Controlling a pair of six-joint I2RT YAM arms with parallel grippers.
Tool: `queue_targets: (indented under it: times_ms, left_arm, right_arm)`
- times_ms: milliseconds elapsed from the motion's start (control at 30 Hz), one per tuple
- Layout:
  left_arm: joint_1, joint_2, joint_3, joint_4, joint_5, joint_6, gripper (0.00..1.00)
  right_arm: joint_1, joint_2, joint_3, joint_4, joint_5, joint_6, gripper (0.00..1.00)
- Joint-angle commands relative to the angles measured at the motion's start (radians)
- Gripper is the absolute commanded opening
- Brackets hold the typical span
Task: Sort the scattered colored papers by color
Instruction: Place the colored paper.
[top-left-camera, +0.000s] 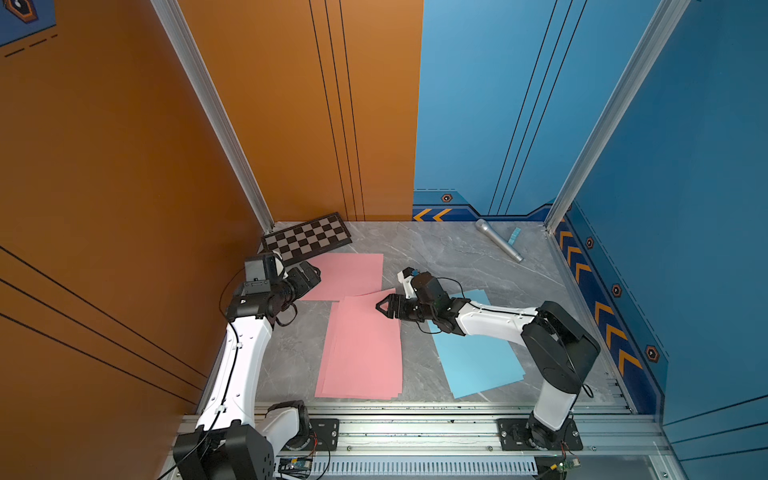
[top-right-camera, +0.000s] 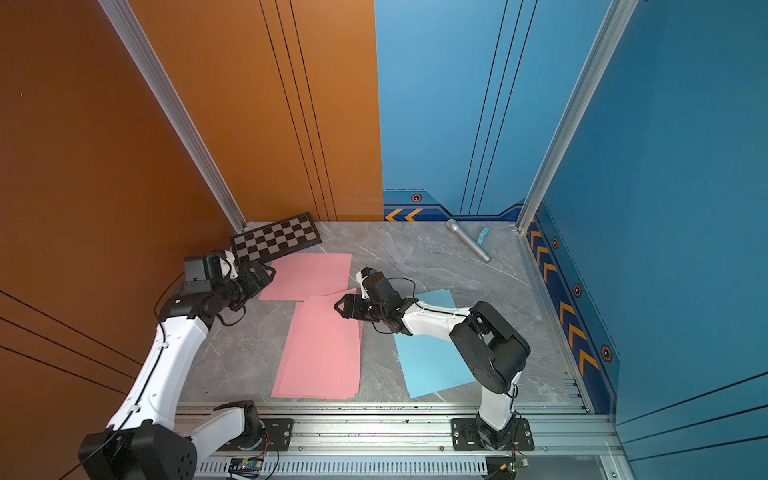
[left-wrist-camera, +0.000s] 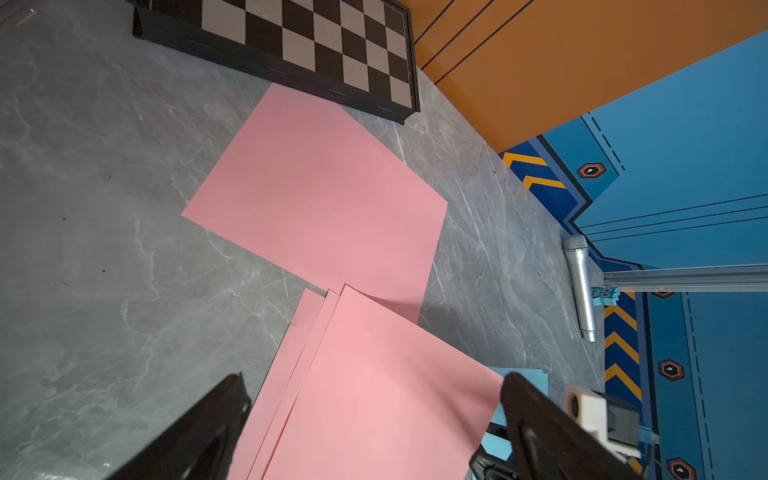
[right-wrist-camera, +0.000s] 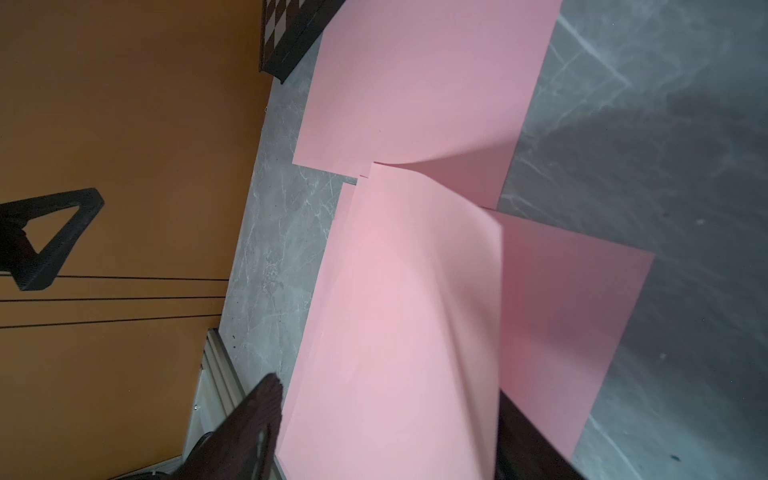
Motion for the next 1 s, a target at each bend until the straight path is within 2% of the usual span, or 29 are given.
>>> queue_targets:
  times_ms: [0,100,267,533,733,867,967]
  left_arm:
    - [-0.002,0.019,-0.002,0.013,0.027,0.015,0.98]
    - [-0.004,0.025,0.004,0.016,0.026,0.014,0.98]
    - [-0.004,0.03,0.006,0.016,0.024,0.015,0.98]
    - [-0.006,0.049,0.003,0.016,0.027,0.019,0.98]
    - [-0.011,0.056,-0.004,0.022,0.02,0.02,0.98]
    - [-0.015,0.069,-0.006,0.024,0.009,0.025,0.98]
    - [-0.019,0.091,-0.005,0.025,0.003,0.028,0.98]
  right_arm:
    - [0.002,0.002,0.066,-0.232,0.054,-0.105,0.77]
    - [0.003,0.021,0.068,-0.24,0.052,-0.109,0.74]
    - [0.007,0.051,0.039,-0.2,0.059,-0.083,0.59]
    - [0.009,0.092,0.056,-0.228,0.054,-0.085,0.56]
    - [0.009,0.09,0.047,-0.236,0.072,-0.091,0.6]
    - [0.002,0.068,0.063,-0.281,0.109,-0.119,0.74]
    - [-0.004,0.056,0.097,-0.345,0.153,-0.16,0.8]
